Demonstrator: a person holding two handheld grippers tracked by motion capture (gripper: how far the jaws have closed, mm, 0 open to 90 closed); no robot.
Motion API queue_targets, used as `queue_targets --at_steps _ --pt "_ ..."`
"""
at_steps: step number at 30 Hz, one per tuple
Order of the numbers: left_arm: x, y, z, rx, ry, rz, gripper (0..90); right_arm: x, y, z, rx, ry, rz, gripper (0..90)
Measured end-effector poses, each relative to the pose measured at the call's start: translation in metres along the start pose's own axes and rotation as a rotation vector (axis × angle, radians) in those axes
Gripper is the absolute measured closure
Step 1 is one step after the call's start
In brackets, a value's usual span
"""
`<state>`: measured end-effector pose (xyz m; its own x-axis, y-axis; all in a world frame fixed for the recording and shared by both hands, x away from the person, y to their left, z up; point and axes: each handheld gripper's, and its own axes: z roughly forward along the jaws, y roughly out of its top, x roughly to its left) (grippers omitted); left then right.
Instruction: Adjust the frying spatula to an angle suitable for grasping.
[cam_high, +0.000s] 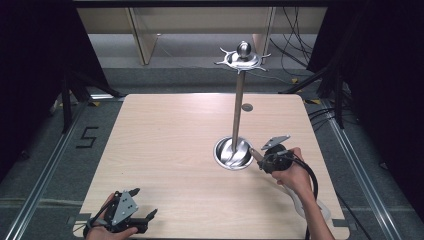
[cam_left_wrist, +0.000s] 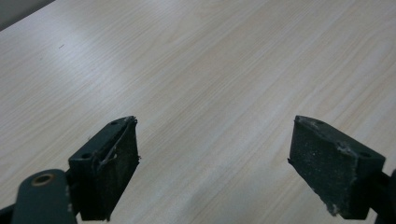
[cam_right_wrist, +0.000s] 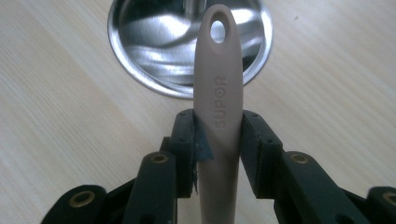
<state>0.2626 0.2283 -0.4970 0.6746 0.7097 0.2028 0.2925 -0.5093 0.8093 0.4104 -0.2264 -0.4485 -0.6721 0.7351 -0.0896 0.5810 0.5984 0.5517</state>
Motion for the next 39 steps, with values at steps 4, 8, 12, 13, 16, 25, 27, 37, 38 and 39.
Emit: queue_targets --at_steps 4,8,12,13,16,25,27,37,38,39 --pt "0.001 0.001 -0.001 0.014 -0.006 0.005 15.0 -0.002 -0.002 -0.017 -0.067 -0.005 0.015 68.9" --pt "-0.001 0.000 -0.002 0.017 0.001 -0.028 15.0 -0.003 -0.001 -0.038 -0.132 0.012 0.039 68.8" --pt "-0.001 0.000 -0.002 0.025 0.000 -0.022 15.0 -0.008 0.001 -0.060 -0.213 -0.002 0.017 68.9" --pt "-0.001 0.000 -0.002 0.018 -0.005 -0.037 15.0 -0.008 0.002 -0.065 -0.232 -0.001 0.031 68.9" --pt "0.000 0.000 -0.001 0.013 -0.011 -0.017 15.0 -0.009 0.002 -0.079 -0.307 -0.004 0.019 68.9" --pt "0.001 0.000 0.000 0.007 -0.003 -0.004 15.0 -0.009 0.004 -0.103 -0.432 0.026 0.021 68.9" --pt "-0.002 -0.001 -0.001 0.020 0.003 -0.035 15.0 -0.009 0.003 -0.106 -0.476 0.039 0.016 68.9" --pt "0.001 -0.001 -0.001 0.021 0.008 -0.009 15.0 -0.015 0.005 -0.112 -0.571 0.090 0.056 68.9" --pt "-0.001 -0.001 -0.001 0.021 0.006 -0.031 15.0 -0.015 0.005 -0.112 -0.582 0.085 0.054 68.9" --pt "-0.001 -0.001 -0.001 0.021 0.005 -0.036 15.0 -0.014 0.005 -0.112 -0.608 0.080 0.064 68.9"
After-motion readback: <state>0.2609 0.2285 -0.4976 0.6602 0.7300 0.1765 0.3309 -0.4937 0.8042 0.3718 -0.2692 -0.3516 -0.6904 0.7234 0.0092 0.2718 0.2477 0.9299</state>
